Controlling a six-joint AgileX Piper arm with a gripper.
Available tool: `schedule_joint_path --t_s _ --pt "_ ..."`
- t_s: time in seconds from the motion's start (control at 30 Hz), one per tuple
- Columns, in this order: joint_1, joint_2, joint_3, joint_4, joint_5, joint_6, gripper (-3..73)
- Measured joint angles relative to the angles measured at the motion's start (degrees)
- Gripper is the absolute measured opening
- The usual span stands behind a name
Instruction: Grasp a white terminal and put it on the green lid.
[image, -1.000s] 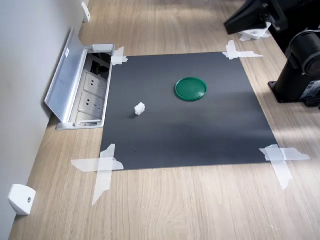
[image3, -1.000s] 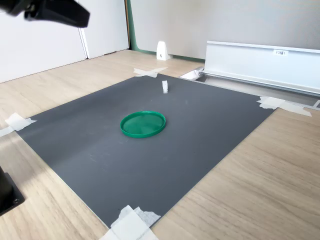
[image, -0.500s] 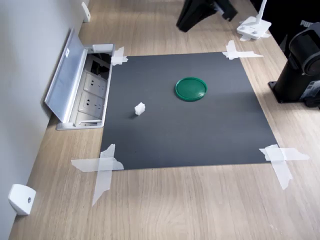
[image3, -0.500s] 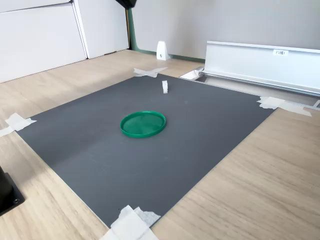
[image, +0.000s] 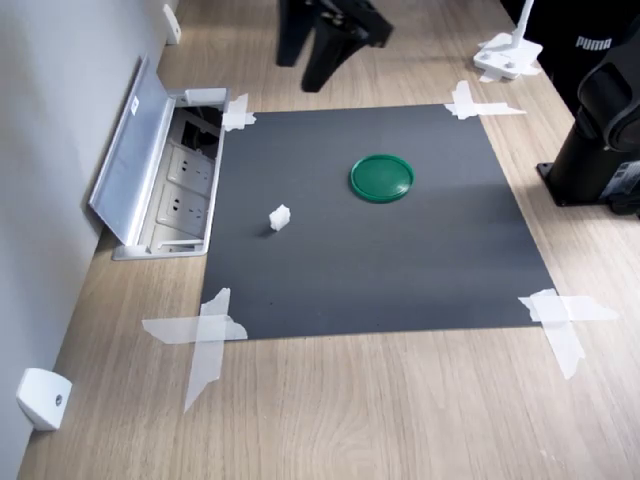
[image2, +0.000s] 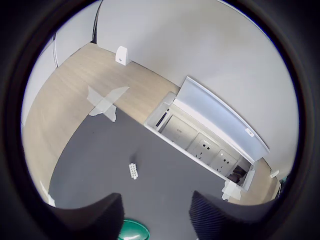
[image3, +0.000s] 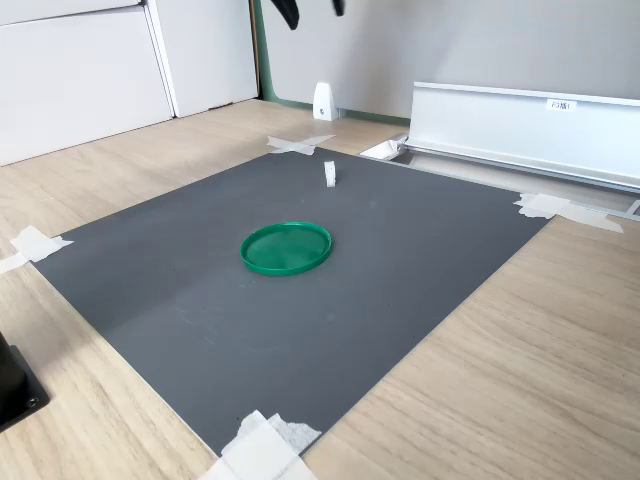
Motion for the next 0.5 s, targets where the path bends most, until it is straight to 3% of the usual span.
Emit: schedule_joint_path --t_s 0.27,0.5 --pt "0.62 9.15 -9.52 0.83 8.67 0.00 61.8" --pt "5.06 14.10 -10.34 -4.38 10.05 0.13 61.8"
